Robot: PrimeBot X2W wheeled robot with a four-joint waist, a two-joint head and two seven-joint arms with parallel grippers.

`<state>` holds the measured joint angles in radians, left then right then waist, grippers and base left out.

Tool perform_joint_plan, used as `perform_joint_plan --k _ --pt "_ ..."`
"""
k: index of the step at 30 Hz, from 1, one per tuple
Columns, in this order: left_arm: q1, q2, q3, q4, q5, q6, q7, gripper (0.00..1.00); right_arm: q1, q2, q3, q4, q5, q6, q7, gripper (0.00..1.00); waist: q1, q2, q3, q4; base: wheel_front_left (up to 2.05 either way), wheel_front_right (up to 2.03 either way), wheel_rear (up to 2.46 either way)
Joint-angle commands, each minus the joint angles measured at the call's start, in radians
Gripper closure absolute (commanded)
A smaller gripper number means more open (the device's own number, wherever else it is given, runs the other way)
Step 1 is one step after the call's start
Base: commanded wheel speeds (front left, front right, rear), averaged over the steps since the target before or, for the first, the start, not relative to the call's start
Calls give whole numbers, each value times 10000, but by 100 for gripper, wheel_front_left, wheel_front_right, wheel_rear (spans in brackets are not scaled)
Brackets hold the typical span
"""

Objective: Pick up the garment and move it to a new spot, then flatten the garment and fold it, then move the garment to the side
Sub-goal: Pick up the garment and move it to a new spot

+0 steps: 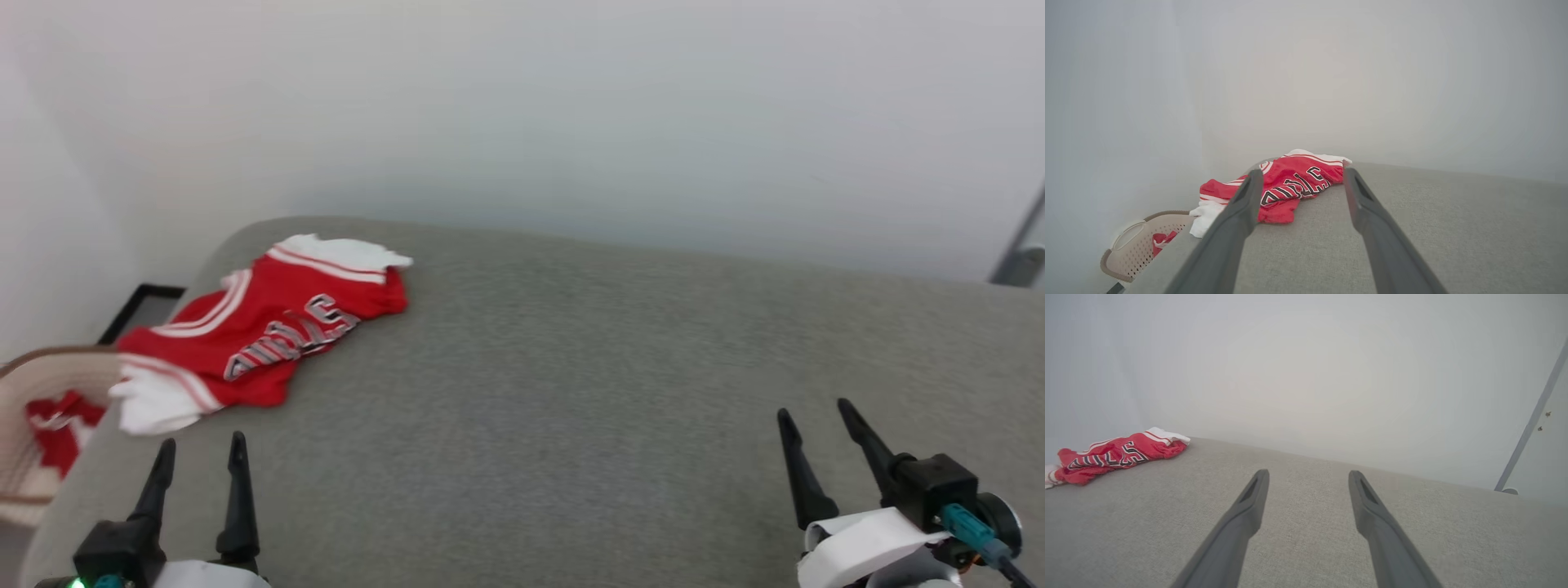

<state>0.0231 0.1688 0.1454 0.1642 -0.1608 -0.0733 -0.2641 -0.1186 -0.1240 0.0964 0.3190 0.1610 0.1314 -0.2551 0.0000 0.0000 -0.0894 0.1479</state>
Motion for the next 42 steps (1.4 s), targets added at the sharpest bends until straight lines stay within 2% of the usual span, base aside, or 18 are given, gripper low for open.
perform_joint_plan --k 1,10,18,26,34,42 --pt "-76 23 62 15 -62 81 -1 0 -111 -5 113 70 68 -14 -12 0 0 0 -126 919 0 0 0" --pt "-212 165 284 122 -192 301 58 0 -455 47 812 423 316 -14 -54 0 0 0 -288 2253 0 0 0" --pt "-394 125 362 -66 -519 358 309 0 -544 35 870 547 346 -14 -80 0 0 0 -210 2559 0 0 0" --pt "-1594 547 56 140 -920 -22 1489 0 -787 -111 842 485 174 -14 -41 0 0 0 412 1976 0 0 0" --pt "-4114 1695 95 1620 -2168 -479 2744 0 -1405 -250 824 -19 -290 -14 349 0 0 0 2030 825 0 0 0" --pt "-6576 2993 -424 3685 -3503 -571 3980 0 -1948 -328 640 -762 -764 -14 707 0 0 0 3603 -88 0 0 0"
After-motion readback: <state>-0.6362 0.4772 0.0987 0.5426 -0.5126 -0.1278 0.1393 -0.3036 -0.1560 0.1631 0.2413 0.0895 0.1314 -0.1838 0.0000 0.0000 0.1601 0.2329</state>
